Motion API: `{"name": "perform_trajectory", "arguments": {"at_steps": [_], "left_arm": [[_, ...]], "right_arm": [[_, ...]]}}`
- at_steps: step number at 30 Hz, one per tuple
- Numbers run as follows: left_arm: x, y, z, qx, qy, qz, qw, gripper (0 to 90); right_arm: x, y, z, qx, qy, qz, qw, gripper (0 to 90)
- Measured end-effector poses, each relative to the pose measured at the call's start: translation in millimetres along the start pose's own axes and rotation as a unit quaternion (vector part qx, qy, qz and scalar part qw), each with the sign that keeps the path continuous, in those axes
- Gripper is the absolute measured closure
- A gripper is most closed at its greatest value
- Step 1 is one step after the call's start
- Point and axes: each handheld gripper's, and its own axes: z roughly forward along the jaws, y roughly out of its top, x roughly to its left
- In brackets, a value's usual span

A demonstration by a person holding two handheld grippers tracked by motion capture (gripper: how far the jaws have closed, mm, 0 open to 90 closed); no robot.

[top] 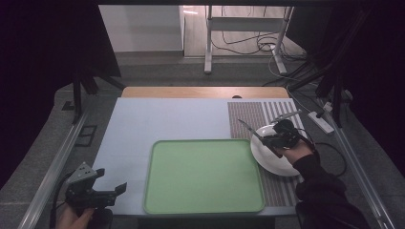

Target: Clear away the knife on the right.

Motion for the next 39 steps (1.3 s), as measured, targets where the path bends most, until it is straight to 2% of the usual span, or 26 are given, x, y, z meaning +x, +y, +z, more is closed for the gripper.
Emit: {"name": "perform_trajectory", "arguments": {"at_steps": [11,20,21,22,24,31,37,39], "left_arm": [[-0.4,0.0,0.2,0.000,0.001,0.001,1.0000,2.5],[-0.6,0.2,0.4,0.002,0.003,0.002,1.0000,2.7],[-0.6,0.2,0.4,0.002,0.003,0.002,1.0000,2.7],[-0.6,0.1,0.4,0.002,0.003,0.002,1.0000,2.7],[-0.7,0.1,0.4,0.002,0.003,0.002,1.0000,2.7],[-0.9,0.1,0.4,0.002,0.003,0.003,1.0000,2.7],[-0.9,0.2,0.5,0.003,0.003,0.003,1.0000,2.8],[-1.0,0.2,0.5,0.003,0.003,0.003,1.0000,2.8]], "right_arm": [[29.9,-5.4,-0.8,0.002,0.023,-0.028,0.9993,77.5],[58.7,-5.7,3.3,0.009,0.043,-0.058,0.9974,77.5],[67.4,-5.9,4.2,0.011,0.050,-0.065,0.9966,77.4],[67.4,-5.9,4.2,0.011,0.050,-0.065,0.9966,77.4],[76.3,-6.2,5.8,0.013,0.058,-0.077,0.9953,77.5],[104.4,-9.4,17.5,0.040,0.075,-0.108,0.9904,77.4],[113.4,-12.4,31.0,0.068,0.071,-0.121,0.9878,77.3],[115.4,-13.9,36.4,0.083,0.072,-0.128,0.9857,77.3]]}}
